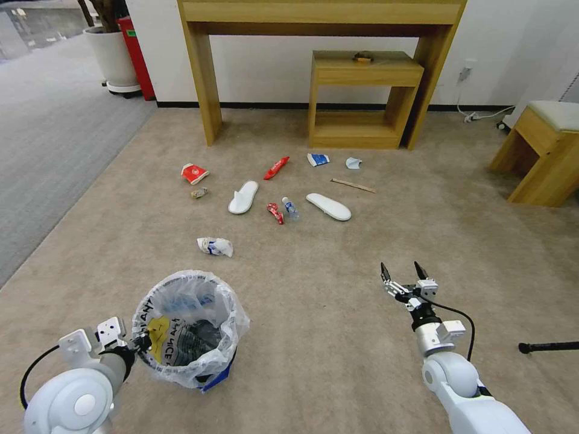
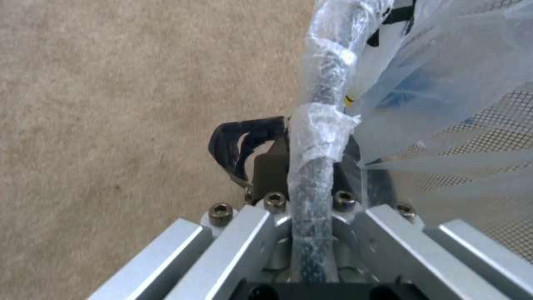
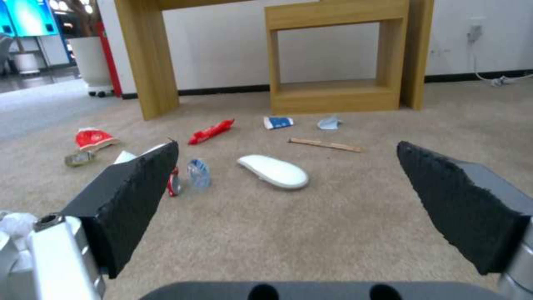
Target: Pick up the trash bin and place the garbage on the floor into it.
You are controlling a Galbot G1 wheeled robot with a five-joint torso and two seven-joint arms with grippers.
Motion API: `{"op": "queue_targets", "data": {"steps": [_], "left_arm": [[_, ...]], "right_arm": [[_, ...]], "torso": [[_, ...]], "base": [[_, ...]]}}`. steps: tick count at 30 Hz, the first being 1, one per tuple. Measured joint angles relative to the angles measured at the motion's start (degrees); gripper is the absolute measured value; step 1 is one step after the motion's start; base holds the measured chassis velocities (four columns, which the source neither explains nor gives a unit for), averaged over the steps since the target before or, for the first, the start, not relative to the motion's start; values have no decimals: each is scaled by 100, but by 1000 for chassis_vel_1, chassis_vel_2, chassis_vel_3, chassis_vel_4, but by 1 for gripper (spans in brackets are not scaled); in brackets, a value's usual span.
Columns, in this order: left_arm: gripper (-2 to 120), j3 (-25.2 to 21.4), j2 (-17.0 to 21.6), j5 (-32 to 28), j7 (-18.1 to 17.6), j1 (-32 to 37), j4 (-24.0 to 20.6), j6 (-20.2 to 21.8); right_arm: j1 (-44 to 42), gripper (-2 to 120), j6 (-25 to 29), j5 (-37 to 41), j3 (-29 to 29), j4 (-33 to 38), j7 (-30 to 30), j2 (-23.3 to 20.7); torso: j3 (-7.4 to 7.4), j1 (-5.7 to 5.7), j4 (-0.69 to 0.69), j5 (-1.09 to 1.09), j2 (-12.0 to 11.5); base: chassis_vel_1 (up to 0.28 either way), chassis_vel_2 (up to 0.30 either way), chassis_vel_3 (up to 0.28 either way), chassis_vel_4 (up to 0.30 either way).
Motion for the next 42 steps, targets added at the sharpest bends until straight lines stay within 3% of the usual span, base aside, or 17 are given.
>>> {"op": "queue_targets", "data": {"steps": [42], "left_arm": [[0, 87, 19, 5, 15, -112, 138, 1]], "right_arm": [[334, 100, -68, 36, -136, -57, 309, -44]], "torso": [[0, 0, 0, -1, 0]], "base": [[-67, 63, 68, -67]]}}
